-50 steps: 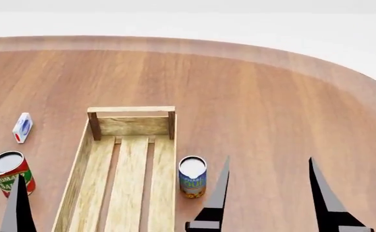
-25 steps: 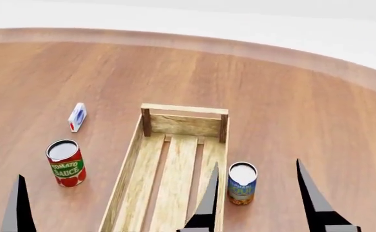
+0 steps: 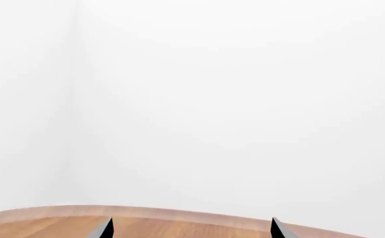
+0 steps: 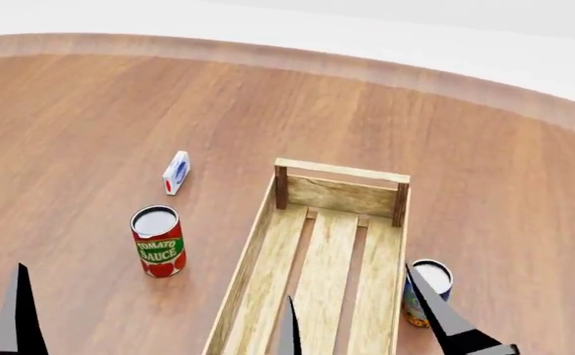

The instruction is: Pick up the butter and put it in the tray.

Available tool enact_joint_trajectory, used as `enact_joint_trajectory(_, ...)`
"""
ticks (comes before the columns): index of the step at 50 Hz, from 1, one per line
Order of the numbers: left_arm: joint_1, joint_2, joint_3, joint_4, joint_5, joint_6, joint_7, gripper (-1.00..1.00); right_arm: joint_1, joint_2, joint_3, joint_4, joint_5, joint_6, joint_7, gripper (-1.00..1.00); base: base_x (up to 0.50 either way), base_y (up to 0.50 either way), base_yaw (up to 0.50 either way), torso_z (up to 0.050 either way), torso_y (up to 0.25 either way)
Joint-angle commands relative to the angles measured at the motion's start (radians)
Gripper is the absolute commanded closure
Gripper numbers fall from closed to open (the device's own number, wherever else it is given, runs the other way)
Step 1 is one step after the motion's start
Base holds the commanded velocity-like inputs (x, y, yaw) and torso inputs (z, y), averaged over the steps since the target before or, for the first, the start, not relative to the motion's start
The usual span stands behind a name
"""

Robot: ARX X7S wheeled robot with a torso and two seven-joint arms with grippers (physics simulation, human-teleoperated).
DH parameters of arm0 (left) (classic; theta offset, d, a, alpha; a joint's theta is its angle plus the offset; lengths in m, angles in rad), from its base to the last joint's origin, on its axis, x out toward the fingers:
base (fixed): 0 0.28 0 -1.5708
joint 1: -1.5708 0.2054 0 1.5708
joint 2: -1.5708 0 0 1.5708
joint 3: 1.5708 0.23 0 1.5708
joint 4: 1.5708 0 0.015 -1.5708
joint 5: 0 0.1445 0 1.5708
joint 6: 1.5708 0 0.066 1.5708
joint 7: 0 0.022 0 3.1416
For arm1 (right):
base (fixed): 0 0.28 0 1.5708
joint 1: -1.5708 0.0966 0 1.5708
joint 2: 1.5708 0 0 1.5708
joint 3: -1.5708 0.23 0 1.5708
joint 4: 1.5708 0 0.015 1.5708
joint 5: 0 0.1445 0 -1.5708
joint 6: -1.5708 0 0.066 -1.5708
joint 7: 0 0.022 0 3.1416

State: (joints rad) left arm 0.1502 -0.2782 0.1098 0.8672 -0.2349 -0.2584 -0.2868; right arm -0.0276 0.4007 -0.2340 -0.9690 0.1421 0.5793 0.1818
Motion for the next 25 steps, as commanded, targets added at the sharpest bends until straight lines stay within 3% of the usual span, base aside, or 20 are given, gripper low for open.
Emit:
enact_joint_trajectory(1, 0.004, -0.010, 0.009, 0.004, -0.001, 0.000, -0.014, -1.00, -0.138, 0.241, 0.094, -0.077, 0.238, -0.022, -0.133, -1.00, 0.00, 0.00, 0.00, 0.000, 0.000)
enact_joint_trajectory(5, 0.002, -0.015, 0.005, 0.009, -0.007, -0.004, -0.019, -1.00, -0.221, 0.295, 0.184, -0.064, 0.331, -0.099, -0.136, -1.00, 0.00, 0.00, 0.00, 0.000, 0.000)
enact_joint_trajectory(19, 0.002, -0.023, 0.004, 0.001, -0.022, 0.004, -0.031, -1.00, -0.474, 0.504, 0.445, -0.075, 0.513, -0.089, -0.171, -1.00, 0.00, 0.00, 0.00, 0.000, 0.000)
enact_joint_trajectory(25, 0.003, -0.027, 0.009, -0.006, -0.019, 0.011, -0.035, -1.00, -0.586, 0.614, 0.556, -0.075, 0.604, -0.165, -0.145, -1.00, 0.00, 0.00, 0.00, 0.000, 0.000)
